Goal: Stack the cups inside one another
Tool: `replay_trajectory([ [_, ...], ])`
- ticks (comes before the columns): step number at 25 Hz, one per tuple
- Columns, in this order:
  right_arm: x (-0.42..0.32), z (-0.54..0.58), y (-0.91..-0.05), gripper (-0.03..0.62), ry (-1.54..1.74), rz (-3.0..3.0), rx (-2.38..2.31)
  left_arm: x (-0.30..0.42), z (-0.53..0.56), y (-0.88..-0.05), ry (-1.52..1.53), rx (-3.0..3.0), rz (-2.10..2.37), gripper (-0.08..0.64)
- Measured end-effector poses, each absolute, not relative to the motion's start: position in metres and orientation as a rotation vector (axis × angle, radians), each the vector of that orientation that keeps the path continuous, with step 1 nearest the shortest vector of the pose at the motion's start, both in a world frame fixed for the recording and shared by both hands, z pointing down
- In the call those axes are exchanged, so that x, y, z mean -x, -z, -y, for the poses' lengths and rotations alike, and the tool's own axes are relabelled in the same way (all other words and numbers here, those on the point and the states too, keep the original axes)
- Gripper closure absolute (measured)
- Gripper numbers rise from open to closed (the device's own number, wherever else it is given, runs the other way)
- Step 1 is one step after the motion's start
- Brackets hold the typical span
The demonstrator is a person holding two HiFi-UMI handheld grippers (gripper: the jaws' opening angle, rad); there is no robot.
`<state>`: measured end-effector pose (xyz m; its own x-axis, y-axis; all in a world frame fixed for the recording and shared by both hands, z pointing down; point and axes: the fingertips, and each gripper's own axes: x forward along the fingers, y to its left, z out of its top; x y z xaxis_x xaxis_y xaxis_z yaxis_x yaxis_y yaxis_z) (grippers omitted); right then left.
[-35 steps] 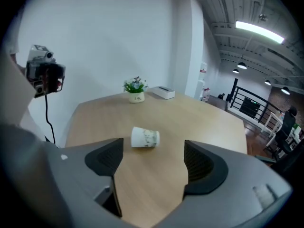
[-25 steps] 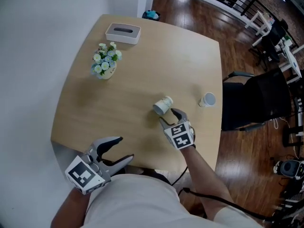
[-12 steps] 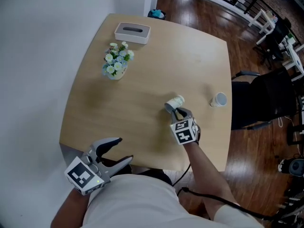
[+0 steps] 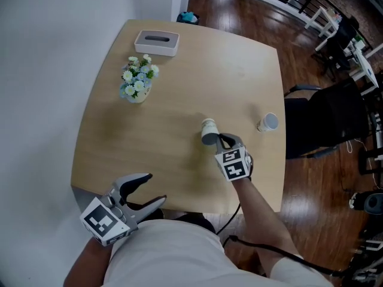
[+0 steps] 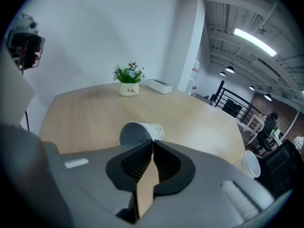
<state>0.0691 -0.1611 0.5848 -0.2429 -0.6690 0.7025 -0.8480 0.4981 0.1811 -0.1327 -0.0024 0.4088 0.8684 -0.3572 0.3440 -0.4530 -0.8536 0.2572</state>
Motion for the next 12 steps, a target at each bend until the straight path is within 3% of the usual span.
replay_trajectory([
  [12,-0.163,0.155,-0.501,0.574,-0.317,1.995,-1.230,0.060,0.003,-0.395,-0.350,-2.765,0.483,0.307],
])
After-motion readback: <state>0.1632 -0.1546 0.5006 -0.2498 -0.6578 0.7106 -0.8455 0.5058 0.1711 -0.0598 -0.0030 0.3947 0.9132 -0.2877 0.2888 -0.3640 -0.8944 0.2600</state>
